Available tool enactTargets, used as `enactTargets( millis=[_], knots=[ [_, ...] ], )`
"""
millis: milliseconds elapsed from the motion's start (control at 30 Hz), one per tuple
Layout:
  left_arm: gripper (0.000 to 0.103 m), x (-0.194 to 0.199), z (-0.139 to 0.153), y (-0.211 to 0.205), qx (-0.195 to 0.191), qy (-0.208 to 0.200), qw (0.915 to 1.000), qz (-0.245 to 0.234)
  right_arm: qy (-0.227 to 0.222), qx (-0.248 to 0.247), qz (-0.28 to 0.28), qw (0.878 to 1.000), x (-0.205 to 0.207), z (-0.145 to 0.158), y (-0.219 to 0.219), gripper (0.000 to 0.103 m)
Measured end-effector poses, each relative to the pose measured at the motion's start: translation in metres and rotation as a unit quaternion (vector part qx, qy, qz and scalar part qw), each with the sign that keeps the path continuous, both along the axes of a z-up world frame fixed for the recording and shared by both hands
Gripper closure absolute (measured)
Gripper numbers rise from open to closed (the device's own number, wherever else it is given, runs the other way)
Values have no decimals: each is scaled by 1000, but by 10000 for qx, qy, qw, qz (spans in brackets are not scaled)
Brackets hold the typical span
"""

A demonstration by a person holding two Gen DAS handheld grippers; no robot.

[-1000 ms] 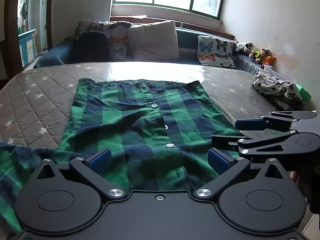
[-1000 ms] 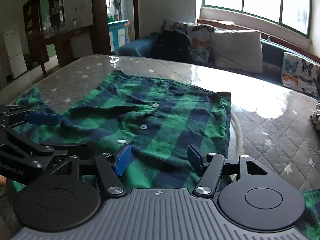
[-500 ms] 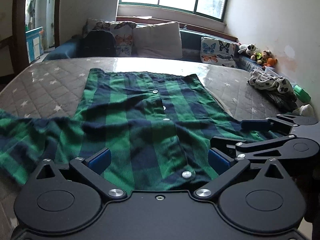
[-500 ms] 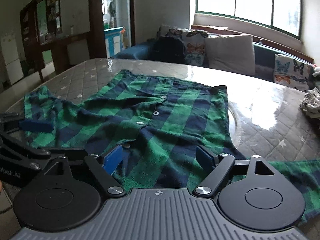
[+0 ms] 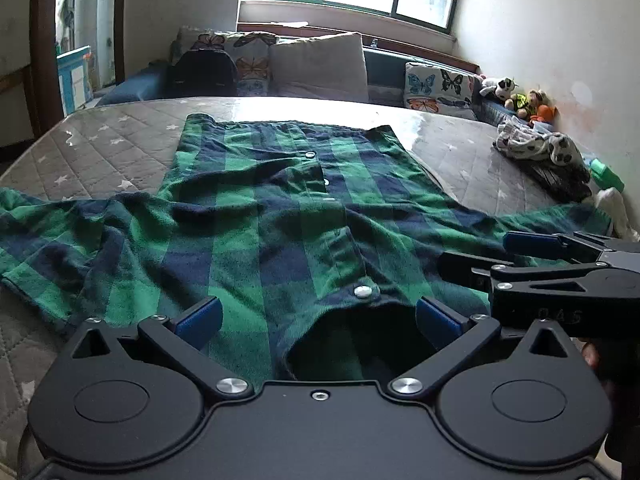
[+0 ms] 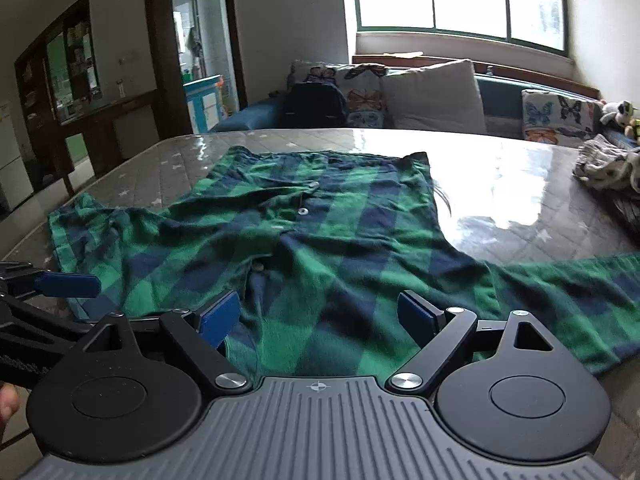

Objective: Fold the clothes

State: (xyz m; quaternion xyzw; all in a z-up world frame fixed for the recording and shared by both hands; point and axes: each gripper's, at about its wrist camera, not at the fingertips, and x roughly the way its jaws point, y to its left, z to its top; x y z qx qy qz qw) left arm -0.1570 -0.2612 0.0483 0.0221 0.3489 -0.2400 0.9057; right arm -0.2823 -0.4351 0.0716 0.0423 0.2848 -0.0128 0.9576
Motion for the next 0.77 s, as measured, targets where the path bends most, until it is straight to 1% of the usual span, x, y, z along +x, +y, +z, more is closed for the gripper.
enactTargets(
  millis=[133,533,667,767],
  knots=[
    [0,-2,-4,2,-73,152,9999,8,10,36,-45,10000,-7,-5,-1,16],
    [0,-6,-11,2,-73,196,9995,247,16,65,-76,9999,-14,-12,-4,16],
    [0,-8,-8,6,-188,134,9993,288,21,72,-30,10000,-12,-12,-2,16],
    [0,-9,-4,7,-187,19,9993,314,25,65,-4,10000,-11,-12,0,16]
  ],
)
